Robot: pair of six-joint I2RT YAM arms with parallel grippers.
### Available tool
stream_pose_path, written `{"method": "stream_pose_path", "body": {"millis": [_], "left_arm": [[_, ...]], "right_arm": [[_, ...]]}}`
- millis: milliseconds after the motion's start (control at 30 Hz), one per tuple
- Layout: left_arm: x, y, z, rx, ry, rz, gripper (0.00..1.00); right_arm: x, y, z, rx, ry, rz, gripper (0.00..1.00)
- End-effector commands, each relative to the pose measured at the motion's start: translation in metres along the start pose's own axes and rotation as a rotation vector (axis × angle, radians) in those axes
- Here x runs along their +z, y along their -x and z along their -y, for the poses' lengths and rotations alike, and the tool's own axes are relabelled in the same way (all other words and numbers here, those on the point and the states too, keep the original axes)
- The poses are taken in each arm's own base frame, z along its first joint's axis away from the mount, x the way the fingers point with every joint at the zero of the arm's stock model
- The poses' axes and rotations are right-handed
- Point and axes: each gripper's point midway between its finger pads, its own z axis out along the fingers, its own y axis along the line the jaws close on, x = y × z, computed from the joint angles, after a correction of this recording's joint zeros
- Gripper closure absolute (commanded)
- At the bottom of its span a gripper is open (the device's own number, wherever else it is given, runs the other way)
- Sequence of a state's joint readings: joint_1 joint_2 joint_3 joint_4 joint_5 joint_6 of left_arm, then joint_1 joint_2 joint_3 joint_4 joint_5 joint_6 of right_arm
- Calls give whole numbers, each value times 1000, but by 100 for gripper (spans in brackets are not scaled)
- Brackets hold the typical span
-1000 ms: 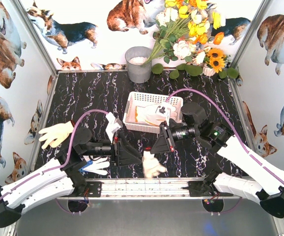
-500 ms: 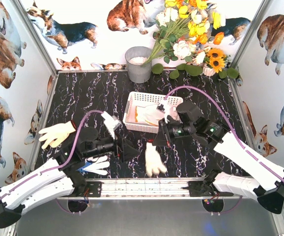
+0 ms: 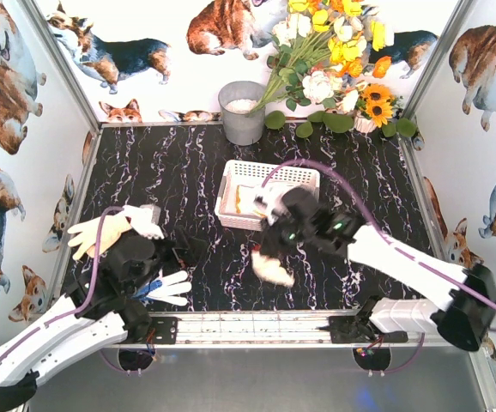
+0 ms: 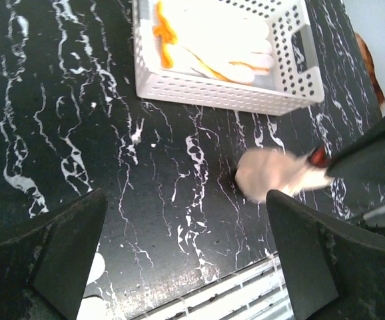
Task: Put the gloves into the storage basket
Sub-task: Place the glove at the center of the board.
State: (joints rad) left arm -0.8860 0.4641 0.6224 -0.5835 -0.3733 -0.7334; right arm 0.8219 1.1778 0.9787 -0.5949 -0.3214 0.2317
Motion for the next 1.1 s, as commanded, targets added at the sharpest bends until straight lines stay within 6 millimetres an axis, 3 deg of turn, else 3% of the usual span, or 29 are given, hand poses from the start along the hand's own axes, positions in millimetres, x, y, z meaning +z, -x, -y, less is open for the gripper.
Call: {"method": "stream_pose_path", "body": {"millis": [0,167,300,433,533,800,1067], "left_arm": [[-2,-9,-22,-56,75,12,0],[4,-24,-8,15,5,-75,1],[18,-46,10,94,-69,-195,4],[32,-80,31,142,-175,-361,13],[38,-101,32,142,-194,-441,21],[40,-145,26,59,-203,-590,38],[38,-170,12,8,-162,-661,44]], "right_arm": [[27,-8,-57,-19,211,15,74],[14,-6,-60,45,168,29,43],[-3,-4,-48,160,70,90,28],[-20,-30,-11,329,-146,50,28],[-27,-57,6,515,-236,0,30],[4,-87,-17,895,-32,12,35],[19,-109,-22,1074,-33,-27,40]]}}
